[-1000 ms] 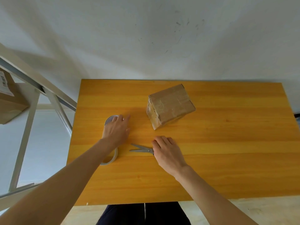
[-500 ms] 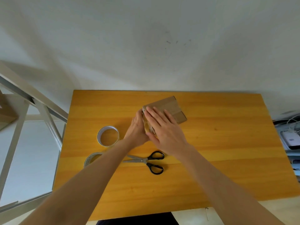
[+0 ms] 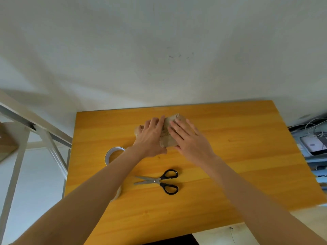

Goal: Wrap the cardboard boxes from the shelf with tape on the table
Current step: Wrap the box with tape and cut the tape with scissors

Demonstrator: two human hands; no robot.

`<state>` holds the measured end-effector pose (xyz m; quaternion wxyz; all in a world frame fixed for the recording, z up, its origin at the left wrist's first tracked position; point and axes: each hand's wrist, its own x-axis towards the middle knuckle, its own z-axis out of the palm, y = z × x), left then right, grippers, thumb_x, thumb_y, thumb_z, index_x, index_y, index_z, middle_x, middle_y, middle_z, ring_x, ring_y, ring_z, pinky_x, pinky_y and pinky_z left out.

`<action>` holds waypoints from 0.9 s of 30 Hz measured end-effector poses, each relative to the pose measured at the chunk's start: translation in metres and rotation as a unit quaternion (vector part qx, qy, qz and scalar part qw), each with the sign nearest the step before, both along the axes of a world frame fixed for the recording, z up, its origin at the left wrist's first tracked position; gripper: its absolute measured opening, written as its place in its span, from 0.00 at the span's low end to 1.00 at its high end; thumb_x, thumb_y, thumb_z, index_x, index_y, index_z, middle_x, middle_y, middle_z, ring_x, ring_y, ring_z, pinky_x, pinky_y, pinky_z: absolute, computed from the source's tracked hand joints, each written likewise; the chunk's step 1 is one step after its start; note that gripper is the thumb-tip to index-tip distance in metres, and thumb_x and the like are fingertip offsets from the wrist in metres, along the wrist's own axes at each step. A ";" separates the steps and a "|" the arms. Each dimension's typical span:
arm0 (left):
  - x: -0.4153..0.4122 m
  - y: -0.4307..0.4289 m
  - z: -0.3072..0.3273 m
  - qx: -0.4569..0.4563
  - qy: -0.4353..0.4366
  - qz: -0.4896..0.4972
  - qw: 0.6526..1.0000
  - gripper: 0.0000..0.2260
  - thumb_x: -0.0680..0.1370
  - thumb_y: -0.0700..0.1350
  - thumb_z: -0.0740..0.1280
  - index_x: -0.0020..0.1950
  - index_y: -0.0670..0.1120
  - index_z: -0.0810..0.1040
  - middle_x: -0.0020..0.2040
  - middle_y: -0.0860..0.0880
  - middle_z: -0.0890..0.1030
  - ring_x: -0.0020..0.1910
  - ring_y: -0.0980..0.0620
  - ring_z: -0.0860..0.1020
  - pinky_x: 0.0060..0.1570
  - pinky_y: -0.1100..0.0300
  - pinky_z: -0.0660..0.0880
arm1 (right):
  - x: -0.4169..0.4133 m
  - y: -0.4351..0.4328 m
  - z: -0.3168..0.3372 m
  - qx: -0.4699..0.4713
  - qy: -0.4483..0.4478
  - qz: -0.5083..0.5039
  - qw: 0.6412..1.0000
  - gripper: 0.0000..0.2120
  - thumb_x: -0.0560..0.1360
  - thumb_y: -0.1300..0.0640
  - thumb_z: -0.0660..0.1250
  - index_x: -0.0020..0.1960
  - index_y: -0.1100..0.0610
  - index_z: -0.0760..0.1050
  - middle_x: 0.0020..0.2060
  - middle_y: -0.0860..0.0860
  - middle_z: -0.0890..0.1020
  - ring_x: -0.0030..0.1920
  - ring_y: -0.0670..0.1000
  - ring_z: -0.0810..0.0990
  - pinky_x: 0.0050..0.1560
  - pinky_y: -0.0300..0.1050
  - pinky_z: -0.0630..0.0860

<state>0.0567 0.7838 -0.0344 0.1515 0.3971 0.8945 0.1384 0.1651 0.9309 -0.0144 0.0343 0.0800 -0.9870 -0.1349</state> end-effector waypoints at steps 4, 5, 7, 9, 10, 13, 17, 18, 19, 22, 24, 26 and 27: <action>0.007 0.018 0.000 -0.056 0.041 -0.027 0.997 0.53 0.63 0.59 0.74 0.77 0.47 0.45 0.71 0.47 0.58 0.70 0.43 0.58 0.66 0.37 0.60 | 0.013 0.002 -0.013 -0.055 -0.013 -0.029 0.998 0.36 0.62 0.62 0.78 0.69 0.61 0.71 0.67 0.58 0.73 0.68 0.58 0.71 0.70 0.57 0.64; 0.009 0.023 0.000 -0.064 0.046 -0.032 0.996 0.53 0.64 0.59 0.74 0.77 0.47 0.45 0.71 0.47 0.58 0.70 0.43 0.58 0.67 0.35 0.58 | 0.016 0.004 -0.016 -0.071 -0.021 -0.039 0.996 0.36 0.61 0.63 0.78 0.68 0.60 0.71 0.66 0.59 0.74 0.67 0.60 0.72 0.68 0.59 0.67; 0.015 0.032 -0.003 -0.072 0.053 -0.040 0.995 0.51 0.65 0.59 0.73 0.77 0.47 0.46 0.71 0.47 0.58 0.71 0.44 0.57 0.69 0.34 0.54 | 0.023 0.011 -0.023 -0.088 -0.041 -0.055 0.994 0.37 0.60 0.63 0.80 0.67 0.58 0.73 0.63 0.61 0.76 0.65 0.62 0.74 0.65 0.61 0.71; 0.021 0.040 -0.006 -0.072 0.059 -0.047 0.995 0.48 0.67 0.60 0.72 0.77 0.48 0.48 0.72 0.47 0.58 0.72 0.45 0.56 0.71 0.35 0.50 | 0.029 0.019 -0.029 -0.099 -0.049 -0.063 0.992 0.38 0.58 0.64 0.81 0.66 0.57 0.74 0.59 0.63 0.77 0.61 0.62 0.77 0.62 0.61 0.73; 0.024 0.043 -0.008 -0.070 0.063 -0.051 0.994 0.46 0.67 0.60 0.71 0.77 0.48 0.49 0.73 0.48 0.58 0.73 0.45 0.55 0.71 0.35 0.48 | 0.032 0.023 -0.033 -0.107 -0.051 -0.066 0.991 0.39 0.57 0.65 0.81 0.66 0.57 0.74 0.58 0.63 0.77 0.59 0.62 0.77 0.61 0.61 0.74; 0.033 0.041 -0.016 -0.058 0.093 -0.065 0.992 0.41 0.72 0.62 0.65 0.77 0.48 0.49 0.76 0.48 0.53 0.76 0.48 0.50 0.73 0.39 0.41 | 0.038 0.031 -0.043 -0.131 -0.050 -0.070 0.988 0.40 0.56 0.65 0.81 0.66 0.56 0.72 0.57 0.63 0.77 0.59 0.62 0.77 0.61 0.61 0.72; 0.041 0.011 -0.034 -0.061 0.169 -0.090 0.980 0.35 0.77 0.61 0.54 0.78 0.45 0.50 0.78 0.47 0.52 0.77 0.49 0.47 0.73 0.41 0.45 | 0.039 0.039 -0.047 -0.166 -0.056 -0.065 0.982 0.42 0.59 0.68 0.79 0.71 0.58 0.69 0.61 0.63 0.75 0.63 0.62 0.75 0.64 0.61 0.71; 0.043 0.002 -0.038 -0.063 0.181 -0.085 0.978 0.33 0.77 0.59 0.53 0.78 0.44 0.51 0.78 0.46 0.53 0.77 0.48 0.49 0.73 0.40 0.48 | 0.038 0.040 -0.047 -0.172 -0.057 -0.062 0.981 0.42 0.60 0.70 0.77 0.72 0.59 0.68 0.63 0.63 0.74 0.64 0.62 0.74 0.65 0.60 0.71; 0.044 -0.005 -0.041 -0.060 0.187 -0.077 0.977 0.31 0.78 0.56 0.51 0.77 0.44 0.51 0.78 0.46 0.55 0.77 0.48 0.50 0.72 0.40 0.51 | 0.036 0.040 -0.047 -0.177 -0.057 -0.054 0.981 0.41 0.62 0.70 0.75 0.72 0.59 0.66 0.66 0.62 0.72 0.66 0.61 0.72 0.66 0.60 0.69; 0.043 -0.015 -0.049 -0.049 0.191 -0.076 0.977 0.26 0.80 0.49 0.51 0.77 0.43 0.50 0.77 0.46 0.55 0.77 0.46 0.50 0.72 0.44 0.56 | 0.031 0.040 -0.051 -0.189 -0.061 -0.013 0.980 0.34 0.71 0.69 0.62 0.76 0.61 0.58 0.74 0.58 0.62 0.74 0.57 0.61 0.72 0.56 0.61; 0.041 -0.013 -0.052 -0.050 0.186 -0.087 0.977 0.27 0.81 0.45 0.55 0.78 0.44 0.48 0.78 0.46 0.54 0.77 0.46 0.47 0.73 0.46 0.55 | 0.028 0.042 -0.053 -0.195 -0.065 -0.005 0.979 0.33 0.73 0.67 0.56 0.77 0.60 0.53 0.76 0.57 0.56 0.76 0.55 0.56 0.75 0.54 0.54; 0.038 -0.007 -0.052 -0.052 0.165 -0.086 0.981 0.30 0.80 0.42 0.60 0.78 0.45 0.48 0.78 0.47 0.54 0.77 0.47 0.45 0.74 0.47 0.52 | 0.027 0.046 -0.054 -0.202 -0.067 -0.004 0.977 0.35 0.74 0.68 0.59 0.77 0.60 0.51 0.77 0.56 0.54 0.76 0.55 0.53 0.75 0.53 0.49; 0.037 -0.004 -0.051 -0.057 0.155 -0.085 0.983 0.32 0.79 0.41 0.62 0.77 0.45 0.48 0.78 0.47 0.54 0.77 0.47 0.44 0.74 0.47 0.51 | 0.027 0.048 -0.055 -0.205 -0.066 -0.005 0.976 0.35 0.74 0.68 0.59 0.78 0.60 0.49 0.77 0.55 0.52 0.77 0.54 0.51 0.75 0.52 0.47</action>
